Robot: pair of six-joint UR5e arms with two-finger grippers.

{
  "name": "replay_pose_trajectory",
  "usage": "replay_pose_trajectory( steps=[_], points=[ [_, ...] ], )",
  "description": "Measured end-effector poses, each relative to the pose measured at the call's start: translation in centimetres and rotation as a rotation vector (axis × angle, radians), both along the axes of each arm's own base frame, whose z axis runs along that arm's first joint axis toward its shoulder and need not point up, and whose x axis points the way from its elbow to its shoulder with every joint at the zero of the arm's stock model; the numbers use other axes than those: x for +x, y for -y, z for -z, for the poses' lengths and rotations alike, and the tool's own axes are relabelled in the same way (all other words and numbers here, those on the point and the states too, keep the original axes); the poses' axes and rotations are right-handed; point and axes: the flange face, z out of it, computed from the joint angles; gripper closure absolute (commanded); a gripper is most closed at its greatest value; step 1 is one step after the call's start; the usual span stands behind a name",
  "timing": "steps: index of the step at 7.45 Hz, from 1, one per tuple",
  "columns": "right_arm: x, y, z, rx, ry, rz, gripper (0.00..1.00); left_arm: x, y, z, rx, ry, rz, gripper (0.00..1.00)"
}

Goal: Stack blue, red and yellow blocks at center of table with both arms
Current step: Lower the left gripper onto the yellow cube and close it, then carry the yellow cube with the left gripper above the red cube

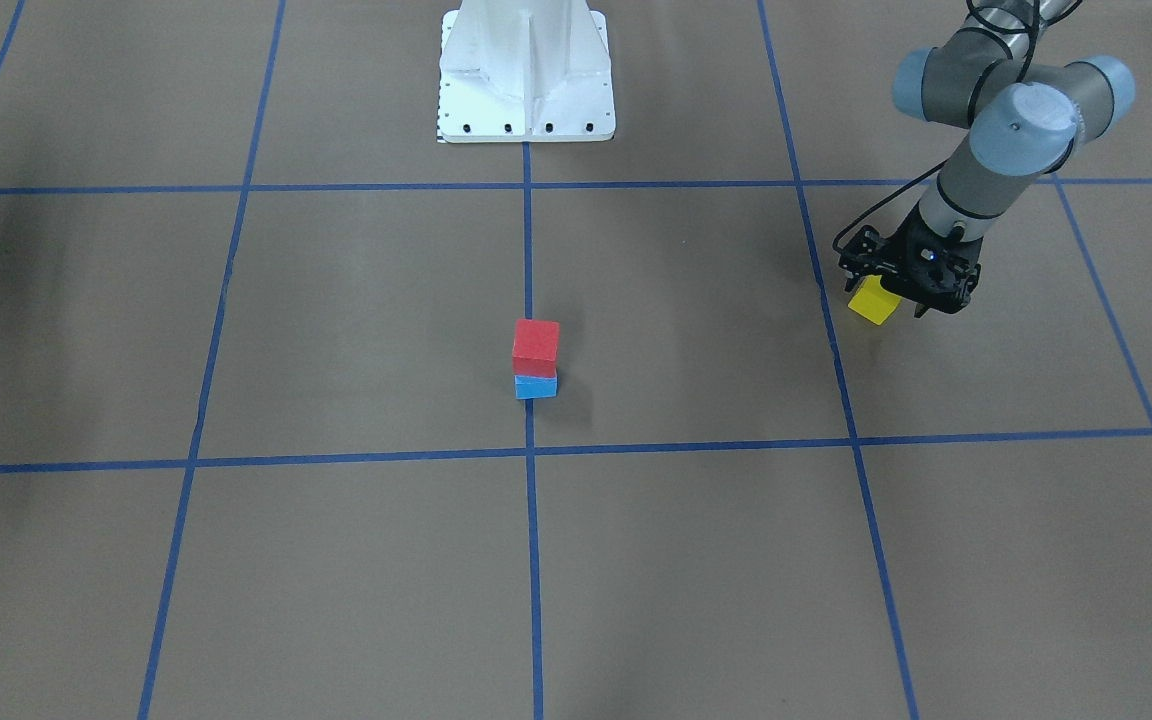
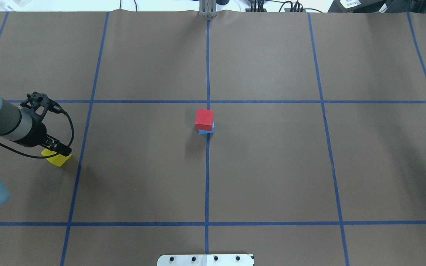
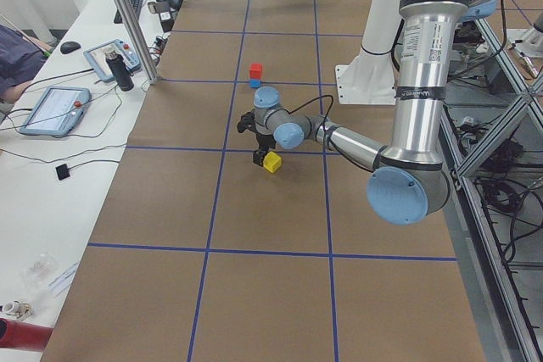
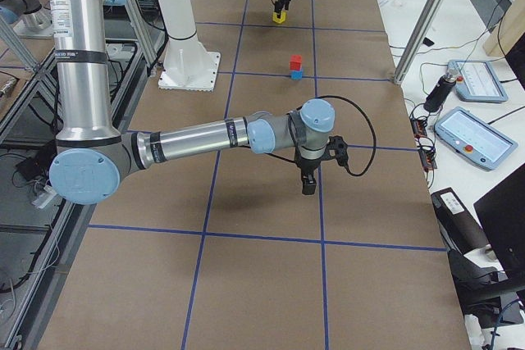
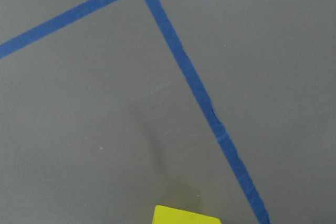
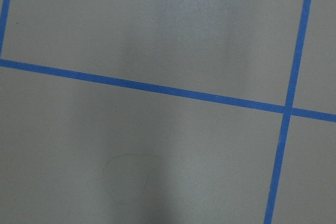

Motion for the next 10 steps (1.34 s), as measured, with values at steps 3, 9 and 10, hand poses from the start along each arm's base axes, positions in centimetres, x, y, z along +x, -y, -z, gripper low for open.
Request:
replay_pose_trajectory(
  steps=[3, 9, 10],
  points=[
    [0.0, 0.0, 0.0, -0.002, -0.001, -0.003, 0.01, 0.8, -0.6, -0.8, -0.012, 0.012, -0.017, 0.38],
    [-0.1, 0.4, 0.8, 0.005, 0.004, -0.009, 0.01, -0.2, -1.4, 2.4, -0.048, -0.009, -0.038, 1.00],
    [-0.1, 0.4, 0.8, 0.007, 0.005, -0.008, 0.01, -0.5, -1.2, 5.9, -0.076, -0.002, -0.038, 1.00]
  ],
)
